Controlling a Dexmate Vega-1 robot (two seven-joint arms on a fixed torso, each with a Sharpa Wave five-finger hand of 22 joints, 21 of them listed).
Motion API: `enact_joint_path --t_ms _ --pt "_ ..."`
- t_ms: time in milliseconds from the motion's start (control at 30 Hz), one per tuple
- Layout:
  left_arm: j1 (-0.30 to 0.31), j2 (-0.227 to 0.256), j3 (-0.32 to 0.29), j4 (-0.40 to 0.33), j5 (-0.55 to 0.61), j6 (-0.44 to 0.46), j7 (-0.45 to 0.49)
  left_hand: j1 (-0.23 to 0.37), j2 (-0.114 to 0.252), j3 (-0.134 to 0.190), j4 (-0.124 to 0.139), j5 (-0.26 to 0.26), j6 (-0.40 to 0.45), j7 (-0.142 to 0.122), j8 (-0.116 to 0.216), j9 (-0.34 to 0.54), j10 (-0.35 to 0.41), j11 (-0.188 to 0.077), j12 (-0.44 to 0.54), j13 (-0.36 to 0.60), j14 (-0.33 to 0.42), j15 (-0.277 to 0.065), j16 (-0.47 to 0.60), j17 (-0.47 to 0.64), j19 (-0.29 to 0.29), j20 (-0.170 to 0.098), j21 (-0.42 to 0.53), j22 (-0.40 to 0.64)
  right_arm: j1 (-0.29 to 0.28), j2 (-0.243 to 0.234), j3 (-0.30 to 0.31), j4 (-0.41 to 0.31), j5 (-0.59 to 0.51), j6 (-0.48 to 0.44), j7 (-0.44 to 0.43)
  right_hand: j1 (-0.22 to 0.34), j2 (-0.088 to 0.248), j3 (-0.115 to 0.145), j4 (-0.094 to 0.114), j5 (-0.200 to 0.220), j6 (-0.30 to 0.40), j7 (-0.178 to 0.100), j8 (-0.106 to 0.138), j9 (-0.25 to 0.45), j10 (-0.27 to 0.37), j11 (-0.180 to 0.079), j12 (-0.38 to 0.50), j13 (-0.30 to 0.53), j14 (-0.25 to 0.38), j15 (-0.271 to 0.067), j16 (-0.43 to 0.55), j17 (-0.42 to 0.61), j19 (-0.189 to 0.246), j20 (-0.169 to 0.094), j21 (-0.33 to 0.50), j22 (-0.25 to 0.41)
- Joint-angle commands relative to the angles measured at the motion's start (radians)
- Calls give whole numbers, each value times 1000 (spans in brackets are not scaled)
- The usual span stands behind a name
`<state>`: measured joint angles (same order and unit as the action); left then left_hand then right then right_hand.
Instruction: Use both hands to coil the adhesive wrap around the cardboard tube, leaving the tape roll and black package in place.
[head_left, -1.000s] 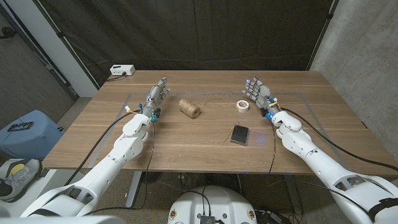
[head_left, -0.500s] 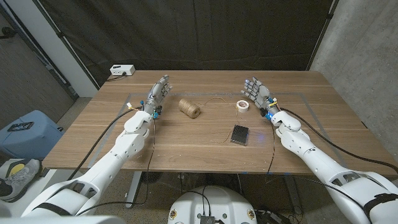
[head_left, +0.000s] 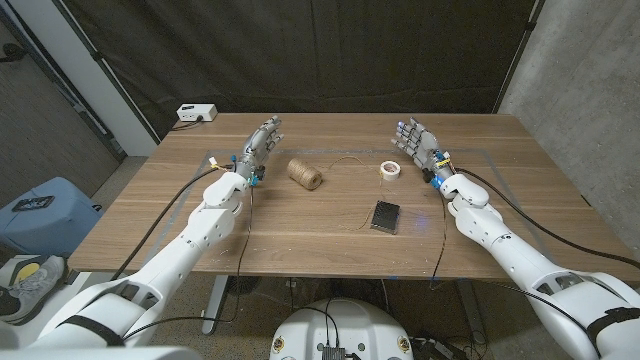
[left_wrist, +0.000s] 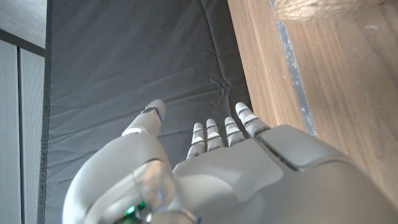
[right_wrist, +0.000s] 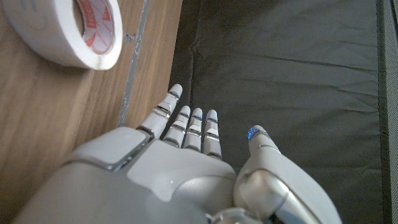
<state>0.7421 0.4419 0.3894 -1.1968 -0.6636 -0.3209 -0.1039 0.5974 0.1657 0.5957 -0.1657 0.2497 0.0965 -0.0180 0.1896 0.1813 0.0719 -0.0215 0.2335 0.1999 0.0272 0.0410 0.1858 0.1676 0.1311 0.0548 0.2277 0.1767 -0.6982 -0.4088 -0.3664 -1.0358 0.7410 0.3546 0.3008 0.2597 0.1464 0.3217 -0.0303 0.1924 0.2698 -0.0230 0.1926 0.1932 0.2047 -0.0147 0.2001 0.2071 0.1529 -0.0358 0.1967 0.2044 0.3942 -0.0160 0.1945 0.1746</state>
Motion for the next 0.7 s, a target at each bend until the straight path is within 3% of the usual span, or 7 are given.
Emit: enact_joint_path --t_ms 33,433,700 --pt "-8 48 9 -27 20 30 -21 34 1 12 -12 22 7 -6 5 3 13 -7 4 4 13 -1 4 4 16 -2 0 2 23 5 -1 32 -8 15 14 8 -4 8 0 4 6 -5 7 3 5 -2 2 2 6 1 6 3 2 1 4 1" --pt "-36 126 24 -45 37 55 -134 95 -3 41 -23 73 3 -4 3 2 12 -9 0 5 12 0 -2 4 18 0 -7 1 33 19 -4 49 -19 35 7 8 -6 10 -2 4 5 -6 7 3 4 1 1 2 5 2 5 2 2 2 4 1" --pt "-60 177 36 -55 69 52 -198 119 -15 47 -25 90 13 -2 7 2 13 -10 -1 5 16 -3 -2 3 23 -1 -9 1 12 14 -1 19 -24 45 -17 8 -7 12 -3 3 5 -4 7 2 0 -2 -1 1 6 1 6 2 2 2 4 1"
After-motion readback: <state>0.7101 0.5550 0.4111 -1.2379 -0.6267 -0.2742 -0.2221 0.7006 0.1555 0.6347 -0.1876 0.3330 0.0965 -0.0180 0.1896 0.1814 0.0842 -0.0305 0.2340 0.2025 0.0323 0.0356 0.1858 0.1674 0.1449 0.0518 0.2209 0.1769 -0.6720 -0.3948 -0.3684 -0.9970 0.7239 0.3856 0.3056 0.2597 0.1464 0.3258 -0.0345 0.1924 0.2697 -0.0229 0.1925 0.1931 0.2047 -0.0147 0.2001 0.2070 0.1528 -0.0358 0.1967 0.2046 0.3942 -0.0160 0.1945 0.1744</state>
